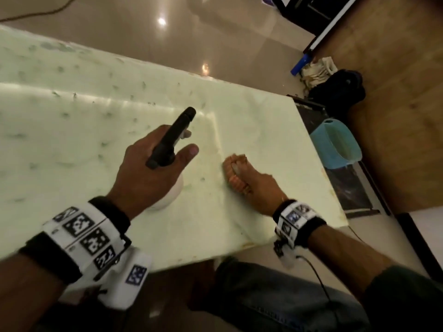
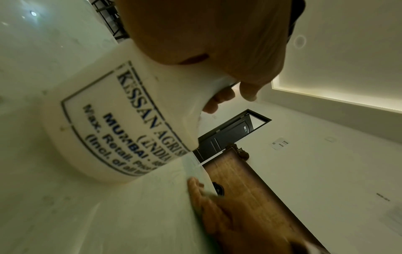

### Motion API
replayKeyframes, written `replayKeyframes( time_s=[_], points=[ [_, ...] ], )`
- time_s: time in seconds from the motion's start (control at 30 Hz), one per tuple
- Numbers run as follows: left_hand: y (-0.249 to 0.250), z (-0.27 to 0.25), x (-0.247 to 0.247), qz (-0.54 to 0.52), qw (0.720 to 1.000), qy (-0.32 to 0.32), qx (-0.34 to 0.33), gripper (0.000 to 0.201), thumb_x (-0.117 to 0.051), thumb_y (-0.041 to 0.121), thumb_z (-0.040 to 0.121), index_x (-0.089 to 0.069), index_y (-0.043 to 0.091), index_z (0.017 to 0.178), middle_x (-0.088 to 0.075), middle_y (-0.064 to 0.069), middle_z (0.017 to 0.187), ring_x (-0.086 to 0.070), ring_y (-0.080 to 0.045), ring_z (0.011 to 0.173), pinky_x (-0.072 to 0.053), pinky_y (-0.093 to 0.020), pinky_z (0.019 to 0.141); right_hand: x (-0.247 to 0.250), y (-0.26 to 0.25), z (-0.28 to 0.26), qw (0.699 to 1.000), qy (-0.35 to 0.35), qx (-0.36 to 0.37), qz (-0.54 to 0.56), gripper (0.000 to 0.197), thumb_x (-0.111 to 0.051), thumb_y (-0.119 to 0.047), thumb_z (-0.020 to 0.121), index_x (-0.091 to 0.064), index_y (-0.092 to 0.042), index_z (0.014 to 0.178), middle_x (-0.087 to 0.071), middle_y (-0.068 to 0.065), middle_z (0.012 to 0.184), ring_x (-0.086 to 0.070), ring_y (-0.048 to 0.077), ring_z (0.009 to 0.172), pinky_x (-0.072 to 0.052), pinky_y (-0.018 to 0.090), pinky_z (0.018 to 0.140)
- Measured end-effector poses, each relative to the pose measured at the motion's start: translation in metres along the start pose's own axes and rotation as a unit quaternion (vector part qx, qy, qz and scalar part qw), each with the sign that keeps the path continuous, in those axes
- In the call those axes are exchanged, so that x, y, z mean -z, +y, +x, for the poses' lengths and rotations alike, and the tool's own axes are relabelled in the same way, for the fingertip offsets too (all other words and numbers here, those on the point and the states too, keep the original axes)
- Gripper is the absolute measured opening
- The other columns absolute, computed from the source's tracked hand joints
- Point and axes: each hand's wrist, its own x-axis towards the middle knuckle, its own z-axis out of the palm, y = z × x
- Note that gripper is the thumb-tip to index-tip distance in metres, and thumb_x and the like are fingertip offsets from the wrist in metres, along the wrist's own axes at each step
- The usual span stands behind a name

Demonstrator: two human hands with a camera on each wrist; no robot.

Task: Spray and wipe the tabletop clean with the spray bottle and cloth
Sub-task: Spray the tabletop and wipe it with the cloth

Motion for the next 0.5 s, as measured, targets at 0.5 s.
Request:
replayKeyframes(
  time_s=[0.5],
  points=[
    [0.001, -0.008, 0.014, -0.011, 0.999, 0.032, 0.027, 0.017, -0.070, 0.038, 0.095, -0.067, 0.037, 0.112, -0.067, -0.014, 0.074, -0.068, -0.029, 0.081, -0.048, -0.025, 0.080, -0.012, -0.045, -0.177, 0.976, 0.136, -0.131, 0.105, 0.027, -0.045, -0.025, 0.096, -0.057, -0.034, 0.118, -0.071, -0.011, 0.101, -0.067, 0.006, 0.091, -0.054, 0.027, 0.087]
  ],
)
